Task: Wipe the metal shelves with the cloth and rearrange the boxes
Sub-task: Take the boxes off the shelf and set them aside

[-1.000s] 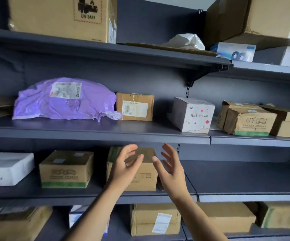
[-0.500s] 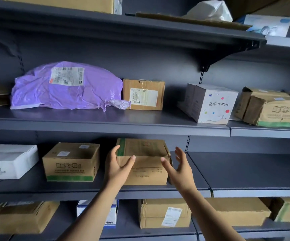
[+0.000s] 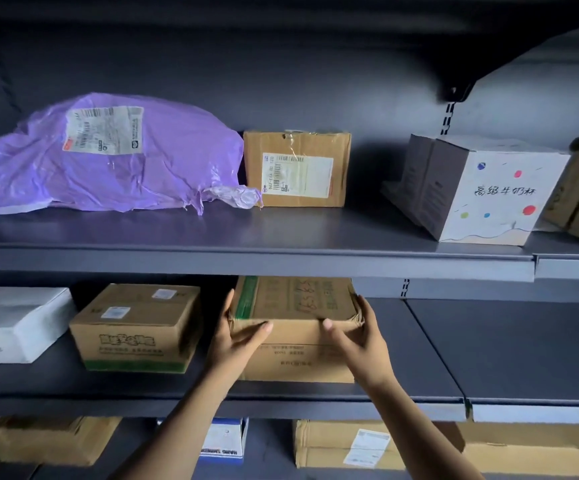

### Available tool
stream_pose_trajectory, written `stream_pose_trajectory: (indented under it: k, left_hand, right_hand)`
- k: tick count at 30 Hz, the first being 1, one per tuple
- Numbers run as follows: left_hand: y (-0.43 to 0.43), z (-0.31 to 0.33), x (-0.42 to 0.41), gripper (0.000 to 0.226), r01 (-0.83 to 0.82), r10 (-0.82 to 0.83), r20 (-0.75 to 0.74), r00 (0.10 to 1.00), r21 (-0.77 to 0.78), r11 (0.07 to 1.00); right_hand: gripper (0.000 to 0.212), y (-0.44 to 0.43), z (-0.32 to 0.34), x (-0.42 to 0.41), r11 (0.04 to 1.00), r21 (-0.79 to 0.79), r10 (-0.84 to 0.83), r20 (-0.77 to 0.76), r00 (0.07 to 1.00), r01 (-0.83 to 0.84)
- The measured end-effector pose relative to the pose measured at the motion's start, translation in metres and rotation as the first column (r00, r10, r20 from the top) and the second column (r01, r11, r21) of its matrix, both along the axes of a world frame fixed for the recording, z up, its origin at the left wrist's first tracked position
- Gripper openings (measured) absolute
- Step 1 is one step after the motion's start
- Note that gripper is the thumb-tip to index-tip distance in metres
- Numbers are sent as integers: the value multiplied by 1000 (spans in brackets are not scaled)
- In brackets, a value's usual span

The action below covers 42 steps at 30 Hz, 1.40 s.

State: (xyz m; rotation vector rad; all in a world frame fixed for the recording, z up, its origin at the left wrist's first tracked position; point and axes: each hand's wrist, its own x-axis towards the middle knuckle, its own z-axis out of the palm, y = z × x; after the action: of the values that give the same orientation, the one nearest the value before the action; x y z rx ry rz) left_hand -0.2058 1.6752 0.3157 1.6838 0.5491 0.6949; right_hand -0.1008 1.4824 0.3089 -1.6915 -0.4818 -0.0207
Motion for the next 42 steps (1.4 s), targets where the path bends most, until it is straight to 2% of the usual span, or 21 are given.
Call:
stream_pose_trajectory:
  k: [4, 8, 15, 18, 23, 29, 36, 42]
  left_hand:
    - [1, -2, -2, 88, 13, -13, 2, 1000, 42, 999]
    - [4, -5, -19, 95, 10, -11, 23, 1000, 17, 1000]
    - [-2, 7, -77, 93, 100, -101, 69, 992, 13, 995]
    - [-6, 9, -112, 90, 134, -134, 95, 986, 14, 991]
    - [-10, 13, -173, 81, 144, -142, 136, 980, 1, 990]
    - [-15, 54, -236, 70, 148, -164, 167, 972, 101, 984]
    - [-21, 118, -254, 84, 131, -173, 299, 939, 153, 979]
    - [-28, 174, -251, 66, 129, -184, 367, 912, 169, 977]
  right_hand:
    - [81, 2, -1, -5, 999, 32, 3, -1, 1000, -3]
    - [78, 0, 1, -23, 1000, 28, 8, -3, 1000, -8]
    - [74, -11, 9, -90, 998, 13, -55, 25, 998, 55]
    - [81, -19, 13, -125, 996, 10, -90, 39, 995, 89]
    - [65, -24, 29, -194, 988, 45, -153, 60, 986, 151]
    - [74, -30, 64, -253, 966, 114, -241, 85, 967, 231]
    - [61, -43, 130, -284, 955, 140, -284, 164, 945, 262]
    - [81, -52, 181, -281, 954, 171, -287, 277, 917, 246]
